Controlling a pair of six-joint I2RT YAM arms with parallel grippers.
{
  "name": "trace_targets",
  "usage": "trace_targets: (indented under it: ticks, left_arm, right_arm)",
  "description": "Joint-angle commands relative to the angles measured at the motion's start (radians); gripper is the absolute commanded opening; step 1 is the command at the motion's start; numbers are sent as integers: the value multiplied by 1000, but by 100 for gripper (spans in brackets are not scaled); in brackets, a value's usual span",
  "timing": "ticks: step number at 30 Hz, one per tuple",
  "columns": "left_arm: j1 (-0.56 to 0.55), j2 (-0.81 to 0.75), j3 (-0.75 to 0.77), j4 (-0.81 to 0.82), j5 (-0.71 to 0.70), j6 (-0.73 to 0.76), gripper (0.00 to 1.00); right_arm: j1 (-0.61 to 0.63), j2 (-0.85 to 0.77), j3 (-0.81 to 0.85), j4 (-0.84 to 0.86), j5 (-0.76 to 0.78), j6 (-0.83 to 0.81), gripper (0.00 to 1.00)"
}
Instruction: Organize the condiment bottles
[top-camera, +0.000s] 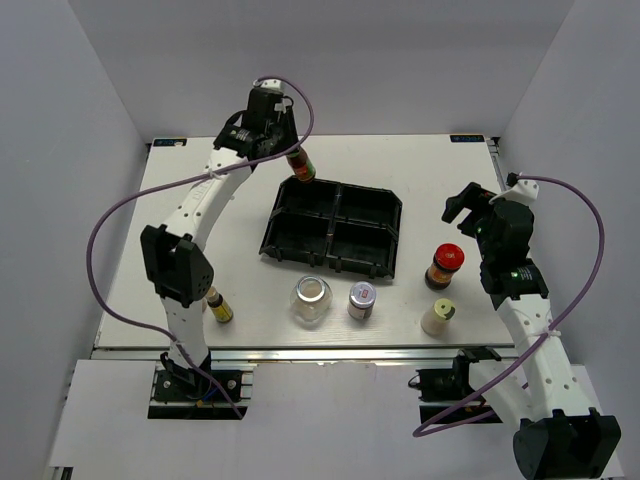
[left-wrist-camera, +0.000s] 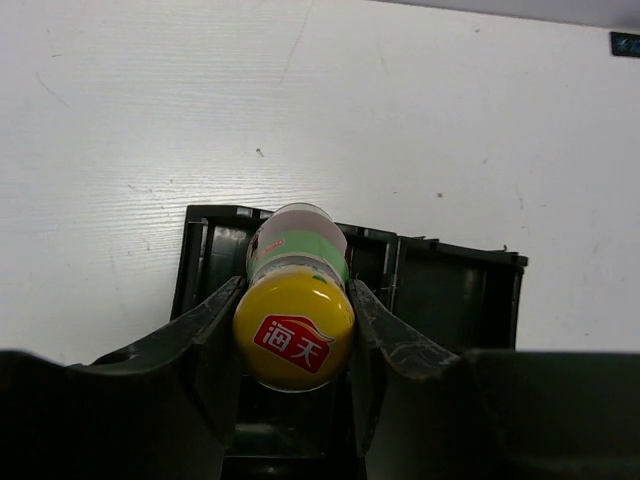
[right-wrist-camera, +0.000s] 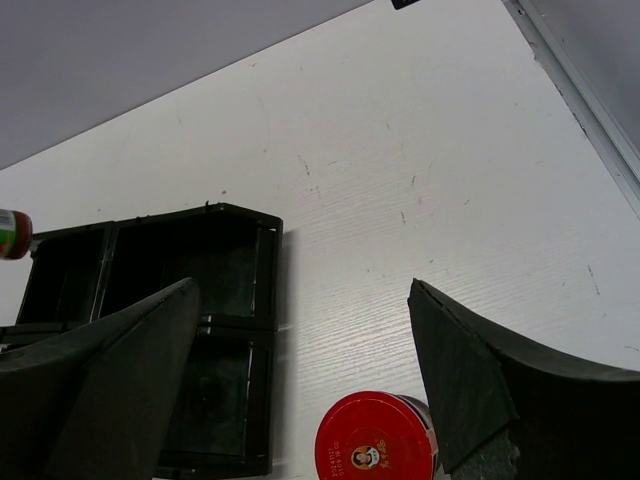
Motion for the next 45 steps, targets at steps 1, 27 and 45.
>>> trace_targets:
  ticks: [1,27,45]
  left_arm:
    - [-14,-35,82,72,12,29,0]
    - [-111,140,49,60,42,105,0]
    - [-132,160,93,-14,10,153,84]
  right_arm:
    - [-3,3,-4,38,26,-11,89]
    - [-3,115,26,8,37,-13,89]
    - [-3,114,39,-18,37,-14,89]
